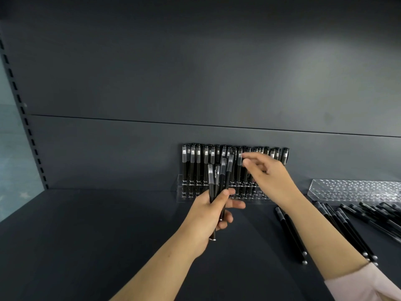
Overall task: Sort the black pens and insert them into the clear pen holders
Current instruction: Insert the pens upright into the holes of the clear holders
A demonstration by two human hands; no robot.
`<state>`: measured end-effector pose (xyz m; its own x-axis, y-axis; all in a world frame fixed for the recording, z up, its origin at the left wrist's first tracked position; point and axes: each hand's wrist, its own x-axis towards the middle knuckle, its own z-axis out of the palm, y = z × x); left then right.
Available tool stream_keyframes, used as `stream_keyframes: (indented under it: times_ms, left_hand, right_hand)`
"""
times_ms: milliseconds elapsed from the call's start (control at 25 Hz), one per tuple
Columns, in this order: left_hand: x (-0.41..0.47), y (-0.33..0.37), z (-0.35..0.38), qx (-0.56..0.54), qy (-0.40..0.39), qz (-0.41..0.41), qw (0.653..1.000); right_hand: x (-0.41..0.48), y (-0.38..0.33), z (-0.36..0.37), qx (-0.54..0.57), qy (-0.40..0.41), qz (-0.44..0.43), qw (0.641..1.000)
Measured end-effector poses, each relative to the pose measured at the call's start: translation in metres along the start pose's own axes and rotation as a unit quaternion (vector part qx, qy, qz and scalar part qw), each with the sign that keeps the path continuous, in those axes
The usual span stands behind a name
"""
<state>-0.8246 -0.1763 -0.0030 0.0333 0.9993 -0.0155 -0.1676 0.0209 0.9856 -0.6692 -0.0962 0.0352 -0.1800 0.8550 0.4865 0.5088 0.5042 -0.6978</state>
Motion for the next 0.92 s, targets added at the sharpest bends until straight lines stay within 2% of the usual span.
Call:
stream_keyframes:
  times_ms: [120, 280, 360, 440, 560, 640, 800, 920]
  left_hand:
    - [-0.002, 0.001, 0.003, -0.011, -0.029, -0.008, 0.999]
    - [-0.002, 0.0, 0.004, -0.003, -0.044, -0.008, 0.999]
    - [-0.001, 0.0, 0.003, 0.0, -0.04, -0.011, 0.999]
    - [0.0, -0.001, 0.003, -0.006, -0.032, -0.018, 0.999]
    - [0.001, -0.005, 0.002, 0.021, -0.012, -0.008, 1.0]
    - [0.002, -0.006, 0.001, 0.031, -0.007, 0.005, 0.999]
    - [0.005, -0.009, 0.001, 0.005, 0.0, -0.001, 1.0]
    - [0.008, -0.012, -0.001, -0.001, -0.001, -0.006, 1.0]
  right_hand:
    - [-0.004, -0.008, 0.003, 0.152, -0.051, 0.073, 0.984]
    - [-0.002, -0.006, 0.0, 0.274, -0.063, 0.099, 0.955]
    - [0.0, -0.005, -0.003, 0.314, -0.02, 0.111, 0.943]
    - [0.004, -0.003, -0.007, 0.337, 0.064, 0.122, 0.931]
    - [0.009, 0.001, -0.024, 0.294, 0.19, 0.098, 0.932]
    - [0.01, 0.004, -0.039, 0.229, 0.241, 0.057, 0.942]
    - [0.006, 0.005, -0.051, 0.105, 0.263, 0.001, 0.959]
    - [0.003, 0.009, -0.045, 0.065, 0.249, -0.018, 0.966]
